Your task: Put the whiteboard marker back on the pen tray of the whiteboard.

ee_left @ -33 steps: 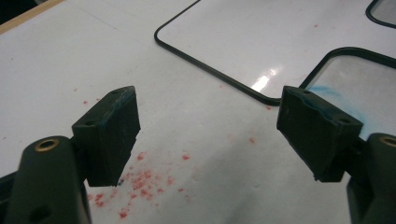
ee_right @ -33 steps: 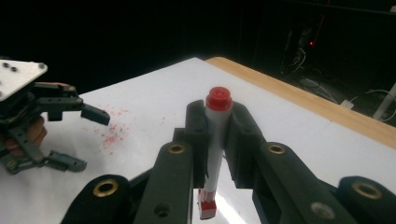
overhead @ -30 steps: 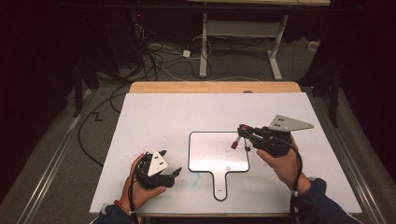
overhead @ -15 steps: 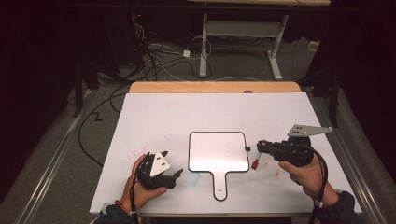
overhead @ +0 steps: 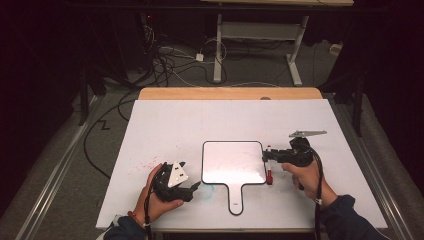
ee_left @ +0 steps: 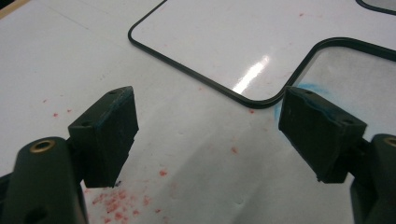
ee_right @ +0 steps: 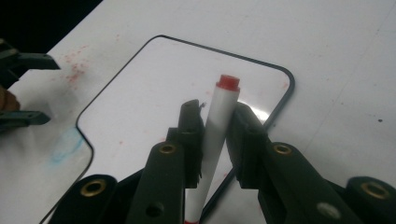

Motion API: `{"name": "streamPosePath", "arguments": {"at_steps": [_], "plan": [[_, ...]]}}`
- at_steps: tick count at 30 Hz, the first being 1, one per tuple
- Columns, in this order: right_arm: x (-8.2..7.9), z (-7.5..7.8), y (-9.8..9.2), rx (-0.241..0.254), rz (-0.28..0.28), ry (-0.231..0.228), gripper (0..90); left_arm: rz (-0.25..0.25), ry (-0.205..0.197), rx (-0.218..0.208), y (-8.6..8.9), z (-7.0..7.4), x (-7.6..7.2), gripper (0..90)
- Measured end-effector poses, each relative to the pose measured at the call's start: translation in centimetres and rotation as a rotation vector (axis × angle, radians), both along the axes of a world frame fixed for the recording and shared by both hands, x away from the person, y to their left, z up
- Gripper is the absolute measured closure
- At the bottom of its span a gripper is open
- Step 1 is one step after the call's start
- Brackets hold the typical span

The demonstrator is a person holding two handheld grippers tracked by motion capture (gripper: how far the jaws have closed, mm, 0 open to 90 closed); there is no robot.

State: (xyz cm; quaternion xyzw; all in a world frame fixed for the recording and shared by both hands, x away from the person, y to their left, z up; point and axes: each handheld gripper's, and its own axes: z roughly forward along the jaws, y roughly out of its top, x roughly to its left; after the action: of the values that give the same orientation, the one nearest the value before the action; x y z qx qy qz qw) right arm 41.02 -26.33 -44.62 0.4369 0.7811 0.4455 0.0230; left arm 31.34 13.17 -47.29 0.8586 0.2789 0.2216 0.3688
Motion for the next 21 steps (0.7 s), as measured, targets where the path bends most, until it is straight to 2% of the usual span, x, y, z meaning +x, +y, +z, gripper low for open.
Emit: {"name": "streamPosePath", "arguments": {"at_steps": [3, 5, 6, 8, 10, 12, 14, 15, 18, 20, 21], "plan": [[0.8, -1.3, 0.3, -0.021, -0.041, 0.01, 71.0, 0.001, 0.002, -0.003, 0.0, 0.0, 0.0, 18.8], [1.1, -1.9, 0.6, -0.058, -0.073, -0.002, 68.5, 0.002, 0.005, -0.002, 0.0, 0.0, 0.0, 18.8], [1.1, -2.1, 0.7, -0.066, -0.072, -0.007, 67.6, 0.001, 0.007, -0.001, -0.1, 0.0, 0.0, 18.8], [1.2, -2.2, 1.1, -0.143, -0.089, -0.072, 64.7, -0.002, 0.005, 0.001, -0.2, 0.0, 0.0, 18.8], [1.2, -2.2, 1.3, -0.171, -0.095, -0.105, 58.6, -0.009, 0.003, 0.009, -0.3, 0.0, -0.1, 18.8], [1.2, -2.1, 1.3, -0.224, -0.117, -0.146, 49.7, -0.013, 0.003, 0.01, -0.3, -0.1, -0.2, 18.9], [1.1, -2.0, 1.0, -0.182, -0.109, -0.137, 49.6, -0.014, 0.0, 0.009, -0.2, 0.0, -0.3, 18.8], [1.0, -1.8, 1.0, -0.198, -0.12, -0.153, 48.2, -0.012, -0.003, 0.006, -0.1, 0.0, -0.4, 18.8], [0.4, -0.7, 0.4, -0.188, -0.112, -0.229, 44.1, -0.009, -0.012, 0.006, 0.0, 0.2, -0.5, 18.8], [-0.5, 0.2, 0.0, -0.195, -0.078, -0.307, 42.9, -0.004, -0.013, 0.002, 0.2, 0.2, -0.5, 18.8], [-1.2, 0.7, -0.2, -0.22, -0.061, -0.366, 40.7, -0.002, -0.011, 0.001, 0.2, 0.2, -0.5, 18.8]]}}
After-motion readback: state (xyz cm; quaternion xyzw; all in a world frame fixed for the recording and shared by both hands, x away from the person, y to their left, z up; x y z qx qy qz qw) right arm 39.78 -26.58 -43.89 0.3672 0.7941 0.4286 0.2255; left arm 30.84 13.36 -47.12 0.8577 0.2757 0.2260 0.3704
